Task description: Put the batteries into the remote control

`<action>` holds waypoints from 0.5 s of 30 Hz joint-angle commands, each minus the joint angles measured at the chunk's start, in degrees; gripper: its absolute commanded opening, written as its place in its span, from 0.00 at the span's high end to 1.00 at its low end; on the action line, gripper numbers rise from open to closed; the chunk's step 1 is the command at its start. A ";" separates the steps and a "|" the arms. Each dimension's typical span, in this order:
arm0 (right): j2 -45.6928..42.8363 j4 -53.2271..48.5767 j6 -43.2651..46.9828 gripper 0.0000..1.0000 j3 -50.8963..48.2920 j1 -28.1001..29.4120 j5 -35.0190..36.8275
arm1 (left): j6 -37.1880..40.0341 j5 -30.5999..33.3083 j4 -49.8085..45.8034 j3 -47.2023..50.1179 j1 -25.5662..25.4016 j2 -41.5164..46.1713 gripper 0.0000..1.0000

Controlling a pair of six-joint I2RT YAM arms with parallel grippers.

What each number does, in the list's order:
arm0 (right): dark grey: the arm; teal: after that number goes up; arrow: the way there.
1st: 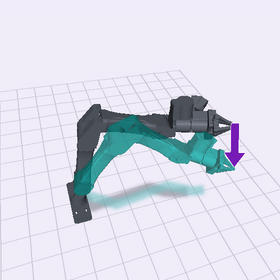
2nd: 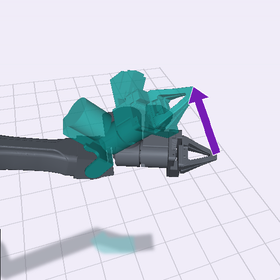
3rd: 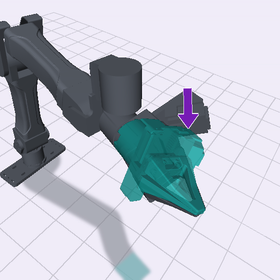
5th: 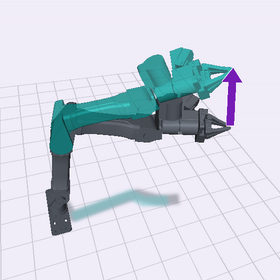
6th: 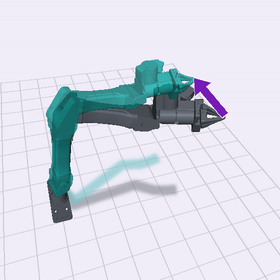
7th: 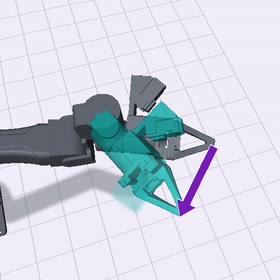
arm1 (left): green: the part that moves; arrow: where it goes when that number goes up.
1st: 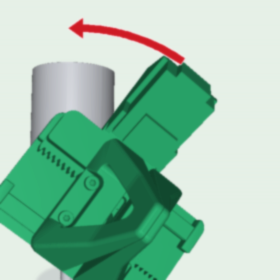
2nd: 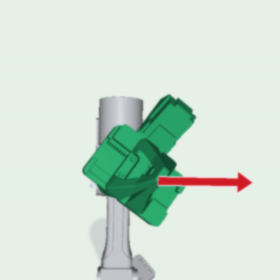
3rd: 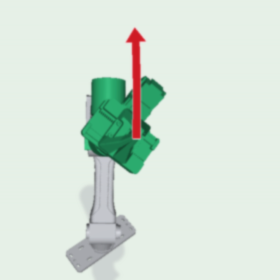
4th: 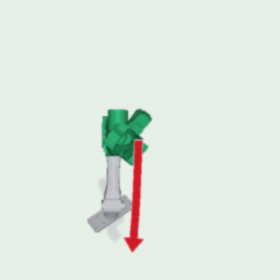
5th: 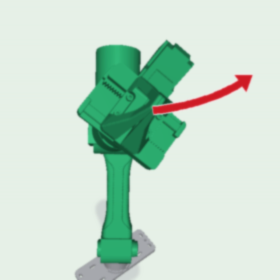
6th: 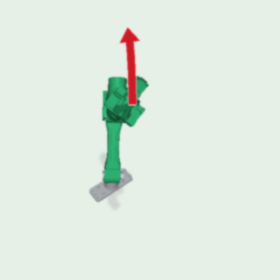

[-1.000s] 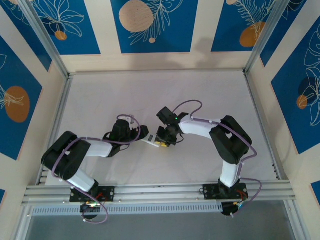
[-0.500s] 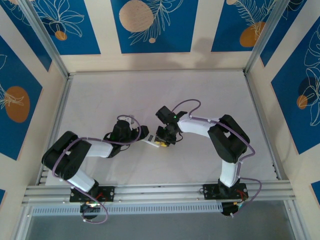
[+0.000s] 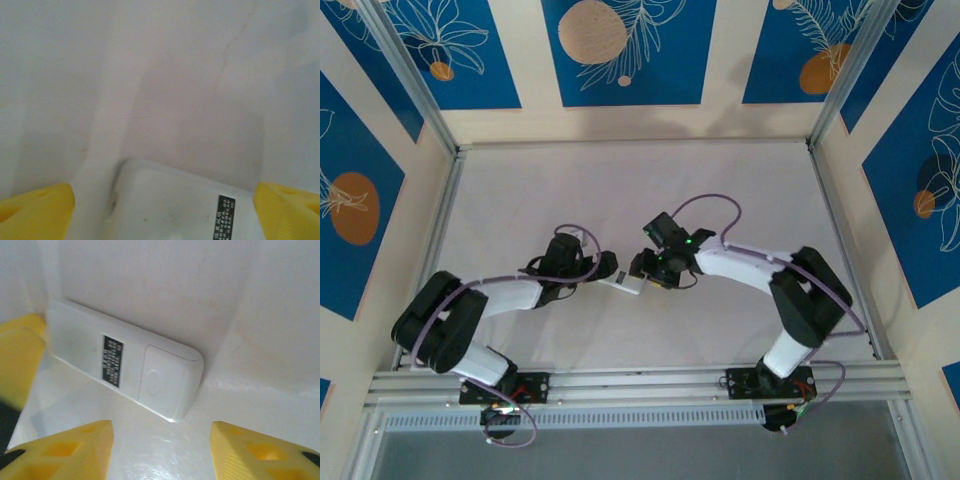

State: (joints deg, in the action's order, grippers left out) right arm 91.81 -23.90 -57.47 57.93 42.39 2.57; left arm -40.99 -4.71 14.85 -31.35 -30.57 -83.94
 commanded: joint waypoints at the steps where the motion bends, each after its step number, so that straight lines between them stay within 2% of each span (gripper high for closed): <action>1: -7.52 -4.53 5.11 0.33 -0.97 -1.16 9.68 | 3.91 6.91 -13.92 -4.38 1.47 4.71 0.00; 6: -21.42 -9.07 12.96 0.00 -3.78 -2.51 27.48 | 5.96 23.14 -28.03 -9.78 2.78 12.79 0.00; 9: -29.30 -4.03 21.64 0.01 -8.09 -5.95 32.32 | 6.68 34.27 -33.12 -11.99 4.05 16.09 0.00; 12: -35.64 8.76 33.85 0.01 -16.33 -10.14 36.30 | 13.38 40.75 -28.51 -10.57 5.00 18.30 0.00; 15: -39.20 23.54 43.37 0.01 -25.36 -16.47 34.99 | 20.23 47.62 -24.78 -10.42 5.25 17.90 0.00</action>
State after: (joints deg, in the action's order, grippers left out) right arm 53.71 -14.04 -27.59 38.59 29.58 33.36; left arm -29.30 31.83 -10.26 -42.15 -25.98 -65.82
